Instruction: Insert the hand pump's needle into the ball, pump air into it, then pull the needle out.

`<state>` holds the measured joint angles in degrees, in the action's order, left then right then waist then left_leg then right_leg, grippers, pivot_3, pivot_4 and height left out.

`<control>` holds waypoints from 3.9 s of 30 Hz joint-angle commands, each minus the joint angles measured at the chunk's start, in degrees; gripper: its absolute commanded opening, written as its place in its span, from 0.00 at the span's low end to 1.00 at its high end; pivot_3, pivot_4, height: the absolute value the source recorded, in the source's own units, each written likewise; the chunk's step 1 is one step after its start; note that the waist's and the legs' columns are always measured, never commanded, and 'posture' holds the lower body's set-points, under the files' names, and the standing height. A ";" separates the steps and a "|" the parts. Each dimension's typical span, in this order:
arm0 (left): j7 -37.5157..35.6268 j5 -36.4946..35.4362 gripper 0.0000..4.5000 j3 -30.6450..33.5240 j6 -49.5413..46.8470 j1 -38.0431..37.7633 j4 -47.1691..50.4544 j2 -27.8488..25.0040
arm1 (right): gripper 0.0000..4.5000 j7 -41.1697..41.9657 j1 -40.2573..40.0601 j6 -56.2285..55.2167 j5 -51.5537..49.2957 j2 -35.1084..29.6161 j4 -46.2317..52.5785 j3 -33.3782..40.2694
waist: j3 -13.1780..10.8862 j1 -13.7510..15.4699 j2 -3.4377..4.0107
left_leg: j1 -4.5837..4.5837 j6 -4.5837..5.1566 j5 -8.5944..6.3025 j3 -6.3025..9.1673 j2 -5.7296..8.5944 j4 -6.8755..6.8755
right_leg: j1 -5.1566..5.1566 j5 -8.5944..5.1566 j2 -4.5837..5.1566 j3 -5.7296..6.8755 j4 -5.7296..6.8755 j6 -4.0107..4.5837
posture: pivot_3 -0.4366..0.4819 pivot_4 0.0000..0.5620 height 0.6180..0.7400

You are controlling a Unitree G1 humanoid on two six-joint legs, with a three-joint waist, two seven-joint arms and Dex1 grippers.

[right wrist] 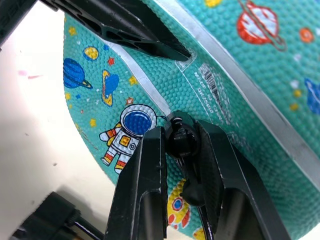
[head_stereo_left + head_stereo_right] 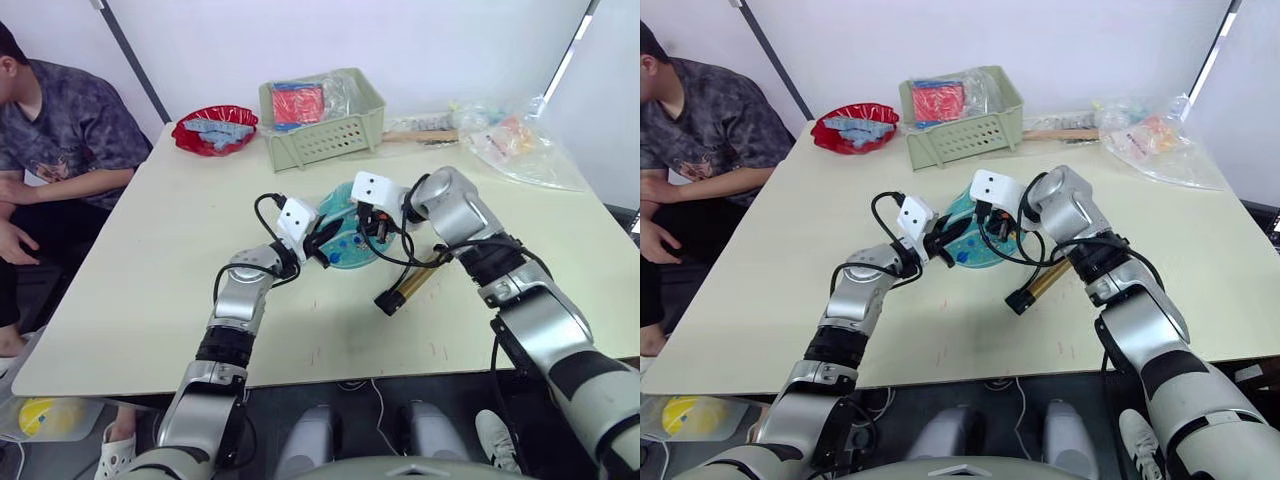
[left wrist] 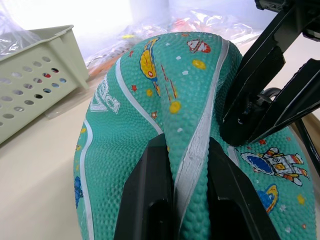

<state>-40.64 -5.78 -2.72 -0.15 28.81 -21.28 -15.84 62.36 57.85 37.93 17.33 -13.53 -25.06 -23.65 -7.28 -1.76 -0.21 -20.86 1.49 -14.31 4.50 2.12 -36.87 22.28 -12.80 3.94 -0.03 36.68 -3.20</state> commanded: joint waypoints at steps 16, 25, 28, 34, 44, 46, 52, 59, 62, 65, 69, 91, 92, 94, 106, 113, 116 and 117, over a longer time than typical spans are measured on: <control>-3.76 0.44 0.07 -2.95 1.02 0.12 -1.76 0.54 | 0.45 -2.40 -6.93 0.43 -6.26 -7.61 13.55 1.65 | -0.57 1.22 0.15 | -1.03 -0.01 0.02 0.20 0.15 0.01 | 0.82 0.13 0.08 0.20 -0.12 0.18 | 0.48 0.27 0.98; -3.82 0.32 0.07 -2.87 1.21 -0.07 -1.70 0.35 | 0.98 -0.93 -7.85 3.33 -12.28 -13.74 20.60 5.98 | -1.00 1.44 0.14 | -1.20 -0.01 0.02 0.27 0.19 -0.04 | 0.89 0.13 0.12 0.28 -0.19 0.17 | 0.48 0.27 0.98; -3.85 0.28 0.07 -2.95 1.22 -0.27 -1.39 0.19 | 0.98 -0.94 -10.02 2.66 -16.73 -15.52 25.47 10.32 | -1.04 1.59 0.14 | -1.32 -0.01 0.02 0.34 0.19 -0.05 | 0.94 0.13 0.13 0.36 -0.23 0.17 | 0.48 0.27 0.98; -4.17 0.23 0.07 -3.15 1.11 -0.27 -0.94 -0.04 | 0.98 -1.80 -16.53 4.93 -25.90 -17.07 34.24 19.17 | -1.04 1.61 0.14 | -1.81 -0.02 0.03 0.41 0.19 -0.12 | 1.32 0.15 0.13 0.42 -0.27 0.17 | 0.48 0.27 0.98; -4.49 -0.06 0.07 -3.67 1.17 -0.06 -0.79 -0.73 | 0.98 -4.62 -38.39 -4.79 -37.40 -18.09 43.73 34.95 | -1.08 2.25 0.11 | -1.88 0.00 0.02 0.38 0.19 -0.21 | 1.31 0.14 0.14 0.43 -0.29 0.15 | 0.48 0.27 0.98; -4.60 -0.02 0.07 -3.81 1.40 0.38 -1.43 -0.82 | 0.98 -3.00 -45.37 -7.03 -40.17 -18.56 44.87 39.53 | -1.08 2.73 0.10 | -1.89 0.00 0.02 0.38 0.19 -0.21 | 1.30 0.12 0.14 0.42 -0.32 0.13 | 0.48 0.27 0.98; -6.00 0.44 0.07 -4.09 3.87 3.09 -6.35 -1.50 | 0.98 -0.46 -54.06 -8.97 -48.23 -20.03 47.80 44.57 | -1.17 1.99 0.17 | -1.77 0.11 -0.04 0.08 0.20 -0.28 | 1.21 0.10 0.15 0.17 -0.41 -0.01 | 0.48 0.27 0.98; -14.48 0.57 0.07 -4.17 11.70 10.96 -20.32 -3.52 | 0.98 -0.34 -58.29 -18.76 -50.65 -18.20 45.44 47.18 | -1.40 2.49 -0.22 | -1.76 0.09 -0.02 0.23 0.14 -0.51 | 1.15 -0.01 0.07 0.37 -0.17 -0.22 | 0.48 0.27 0.98; -18.36 1.17 0.07 -4.17 15.54 14.42 -26.91 -4.46 | 0.98 -0.02 -60.29 -21.46 -51.02 -18.29 44.90 47.26 | -1.44 2.53 -0.28 | -1.76 0.09 -0.02 0.25 0.15 -0.51 | 1.15 0.11 0.07 0.37 -0.15 -0.01 | 0.48 0.27 0.98; -20.51 1.89 0.07 -4.17 18.56 17.14 -32.13 -4.95 | 0.98 0.31 -61.47 -23.48 -51.42 -18.29 44.64 47.25 | -1.48 2.48 -0.34 | -1.77 0.09 -0.02 0.23 0.16 -0.51 | 1.16 0.10 0.07 0.36 -0.15 -0.02 | 0.48 0.27 0.98; -23.32 3.14 0.07 -4.38 22.49 21.63 -40.05 -5.91 | 0.98 1.88 -64.01 -27.21 -52.59 -17.91 44.00 47.98 | -1.54 2.40 -0.43 | -1.76 0.10 -0.02 0.21 0.16 -0.52 | 1.16 0.07 0.07 0.34 -0.13 -0.09 | 0.48 0.27 0.98; -31.34 -1.30 0.97 3.46 26.76 28.07 -44.46 -6.97 | 1.00 2.71 -72.25 -33.61 -57.11 -19.40 44.36 51.27 | -1.76 1.39 -0.66 | -1.76 0.11 -0.02 0.12 0.18 -0.57 | 1.20 0.10 0.09 0.24 0.04 -0.03 | 0.48 0.27 0.98; -31.95 -1.87 0.97 4.02 26.53 28.23 -43.92 -7.02 | 1.00 2.76 -72.38 -33.83 -57.09 -19.36 44.29 51.24 | -1.82 1.39 -0.66 | -1.76 0.11 -0.02 0.12 0.18 -0.57 | 1.20 0.10 0.09 0.24 0.04 -0.03 | 0.48 0.27 0.98; -32.82 -2.68 0.97 4.74 26.42 28.57 -43.11 -7.22 | 1.00 2.79 -72.39 -34.24 -56.97 -19.32 43.95 51.06 | -1.99 1.38 -0.69 | -1.77 0.11 -0.02 0.13 0.18 -0.57 | 1.22 0.11 0.09 0.24 0.06 -0.02 | 0.48 0.27 0.98; -37.09 -7.44 0.97 8.65 22.07 28.16 -36.78 -9.78 | 1.00 1.91 -70.47 -35.72 -56.53 -18.65 42.23 48.76 | -2.07 1.12 -0.69 | -1.77 0.11 -0.02 0.12 0.17 -0.59 | 1.25 0.11 0.07 0.22 0.10 -0.01 | 0.48 0.27 0.98; -39.11 -13.55 0.97 11.36 11.17 17.07 -19.54 -15.45 | 1.00 1.94 -70.62 -37.81 -55.68 -17.93 40.18 48.56 | -2.13 0.79 -0.59 | -1.75 0.11 -0.02 0.02 0.12 -0.59 | 1.32 0.12 0.06 0.10 0.15 0.00 | 0.48 0.27 0.98; -37.31 -15.47 0.97 12.25 5.94 10.54 -10.90 -17.60 | 1.00 2.34 -71.18 -38.47 -55.69 -18.18 39.19 48.94 | -2.15 1.04 -0.56 | -1.74 0.10 -0.02 0.03 0.10 -0.59 | 1.32 0.12 0.08 0.09 0.17 0.01 | 0.48 0.27 0.98; -36.25 -16.17 0.97 12.96 4.22 7.49 -7.48 -18.35 | 1.00 2.56 -71.34 -38.91 -55.34 -18.31 38.43 49.04 | -2.15 1.16 -0.56 | -1.75 0.10 -0.02 0.02 0.09 -0.60 | 1.32 0.12 0.08 0.09 0.16 0.01 | 0.48 0.27 0.98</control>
<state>-78.25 -19.78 8.53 6.44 37.71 -34.68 -32.75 64.65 -13.13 0.61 -38.11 -31.48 13.34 23.96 -9.43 -0.60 -0.76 -22.61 1.59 -14.32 4.52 2.21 -37.47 23.59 -12.67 4.03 0.07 36.84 -3.19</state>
